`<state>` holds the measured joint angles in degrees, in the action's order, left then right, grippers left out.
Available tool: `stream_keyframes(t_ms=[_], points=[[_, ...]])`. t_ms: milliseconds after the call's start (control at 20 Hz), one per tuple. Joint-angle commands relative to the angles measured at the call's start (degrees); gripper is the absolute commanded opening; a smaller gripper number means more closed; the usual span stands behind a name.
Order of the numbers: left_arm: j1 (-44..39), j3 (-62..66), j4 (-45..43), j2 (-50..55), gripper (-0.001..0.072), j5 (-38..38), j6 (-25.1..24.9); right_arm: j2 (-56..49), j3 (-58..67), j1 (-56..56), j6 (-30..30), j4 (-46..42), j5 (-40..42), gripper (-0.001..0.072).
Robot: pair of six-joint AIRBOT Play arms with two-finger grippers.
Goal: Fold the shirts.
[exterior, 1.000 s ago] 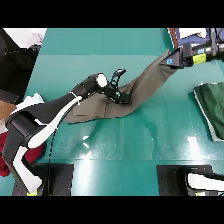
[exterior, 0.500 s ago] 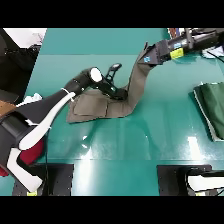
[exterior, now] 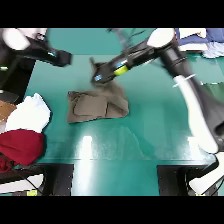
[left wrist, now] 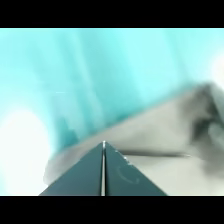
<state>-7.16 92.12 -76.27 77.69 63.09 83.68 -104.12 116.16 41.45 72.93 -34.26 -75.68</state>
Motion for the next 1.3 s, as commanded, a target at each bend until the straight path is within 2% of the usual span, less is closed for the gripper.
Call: stream_keyframes(t_ms=[0,50,100,150,200,250,300,450,550,800,850,900,950,1100,1250], points=[[7.6,0.0,-3.5,-6.0,0.0026,0.5,-0.1,-6.4,-1.0,8.8,-2.5,0.2,17.8,0.0103],[8.7,0.0,-3.4,-6.4,0.0026,0.9,-0.1,-8.2,-0.6,10.1,-2.6,0.1,20.2,0.0246],[9.4,0.0,-3.3,-6.5,0.0025,1.4,-0.1,-10.0,0.4,11.0,-2.6,0.2,20.7,0.0453],[9.7,0.0,-3.3,-6.5,0.0026,2.1,-0.1,-11.2,1.3,11.1,-2.6,0.2,19.4,0.049],[9.7,0.0,-3.3,-6.5,0.0025,2.6,-0.1,-11.4,1.3,10.6,-2.5,0.1,17.2,0.048],[9.7,0.0,-3.2,-6.5,0.0026,3.0,-0.1,-11.1,1.2,9.3,-2.5,0.0,13.5,0.0412],[9.7,0.0,-3.2,-6.5,0.0026,3.1,-0.1,-10.5,0.7,7.7,-2.5,-0.3,9.3,0.0377],[9.7,0.0,-3.0,-6.5,0.0026,5.0,-0.1,-5.0,-8.0,1.5,-2.6,-3.3,1.1,0.0375],[9.7,0.0,-3.0,-6.5,0.0026,6.4,-0.1,0.5,-17.4,-2.9,-2.6,-7.6,0.6,0.0375],[9.7,0.0,-1.9,-6.5,0.0026,7.7,-0.1,14.2,-40.2,-16.4,-2.5,-8.4,6.1,0.0378],[9.7,0.0,-1.1,-6.5,0.0026,7.4,-0.1,15.7,-43.3,-18.8,-2.5,-8.4,7.1,0.041],[9.7,0.0,-0.2,-6.5,0.0026,7.0,-0.1,16.2,-45.4,-20.8,-2.5,-8.3,8.0,0.0587],[9.7,0.0,0.5,-6.5,0.0026,6.6,-0.1,16.1,-47.1,-22.2,-2.5,-8.2,8.7,0.0688],[9.7,0.0,1.6,-6.5,0.0026,6.2,-0.1,12.1,-49.5,-23.5,-2.6,-4.2,9.7,0.0685],[9.7,0.0,1.7,-6.5,0.0026,6.2,-0.2,5.2,-46.9,-21.3,-3.2,1.8,9.3,0.0669]])
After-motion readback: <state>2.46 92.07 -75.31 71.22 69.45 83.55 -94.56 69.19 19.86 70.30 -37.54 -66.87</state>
